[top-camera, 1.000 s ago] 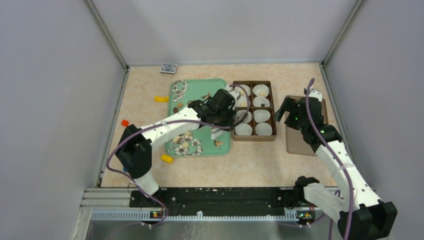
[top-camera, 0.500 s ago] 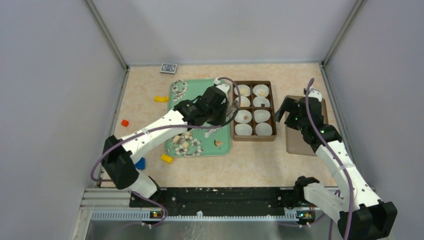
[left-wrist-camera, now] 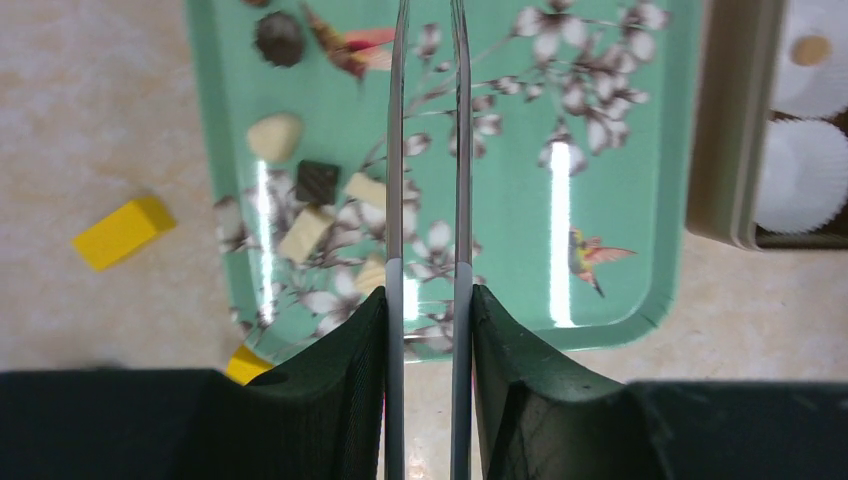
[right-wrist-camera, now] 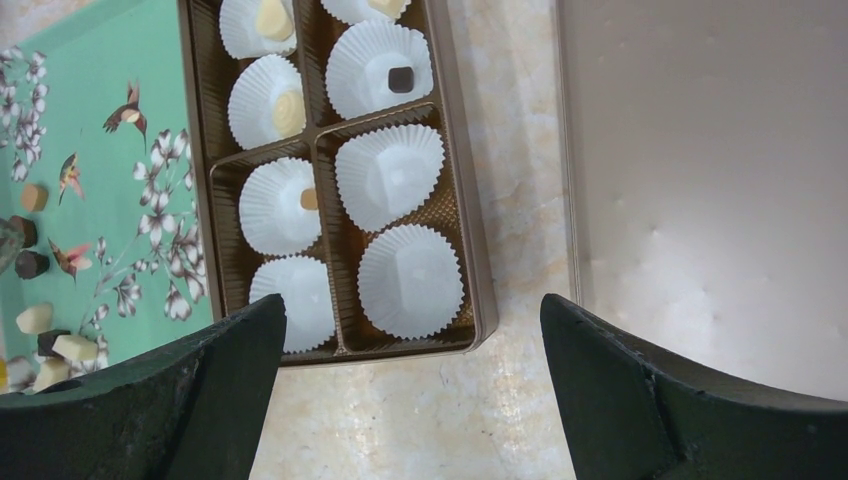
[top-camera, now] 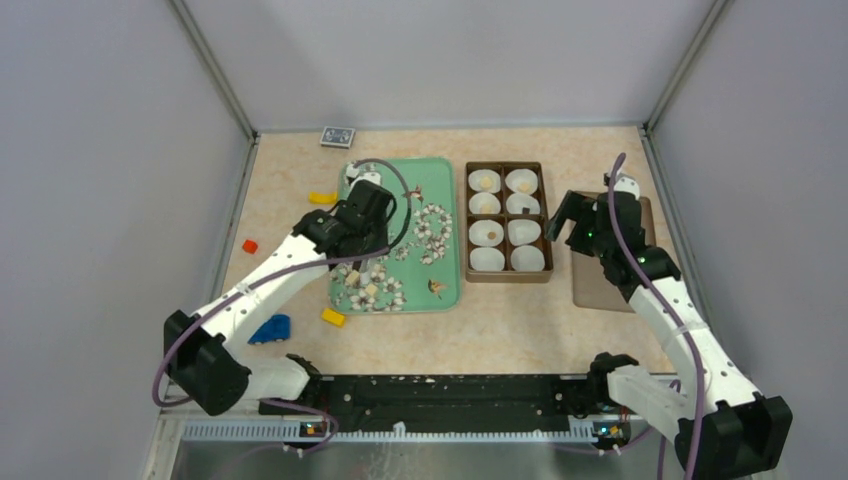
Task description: Pack the chocolate
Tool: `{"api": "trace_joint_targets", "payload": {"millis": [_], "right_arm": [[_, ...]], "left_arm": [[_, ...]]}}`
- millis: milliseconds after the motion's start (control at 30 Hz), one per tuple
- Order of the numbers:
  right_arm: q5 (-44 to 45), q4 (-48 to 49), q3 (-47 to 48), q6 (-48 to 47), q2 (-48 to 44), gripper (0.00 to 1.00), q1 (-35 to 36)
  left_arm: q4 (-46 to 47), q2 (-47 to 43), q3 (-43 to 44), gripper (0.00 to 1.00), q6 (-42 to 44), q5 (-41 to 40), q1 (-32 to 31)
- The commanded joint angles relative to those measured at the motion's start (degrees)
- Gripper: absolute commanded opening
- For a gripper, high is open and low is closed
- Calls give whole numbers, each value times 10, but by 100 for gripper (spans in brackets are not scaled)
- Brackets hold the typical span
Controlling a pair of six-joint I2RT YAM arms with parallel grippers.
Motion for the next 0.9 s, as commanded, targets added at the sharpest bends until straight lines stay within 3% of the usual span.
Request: {"api": "trace_joint_targets", "payload": {"millis": [0, 233, 433, 867], "right_arm": [[-9, 25, 18, -6, 4, 96, -1], [-21, 35, 11, -3, 14, 95, -1], [-28, 41, 12, -2, 15, 96, -1], [-30, 44, 13, -5, 19, 95, -1]], "left_arm": [[-35, -49, -21, 38, -31, -14, 32], [-95, -83, -51, 39, -64, -39, 46], [-63, -77, -69, 45, -42, 1, 83], [-8, -43, -85, 48, -35, 6, 109]]}}
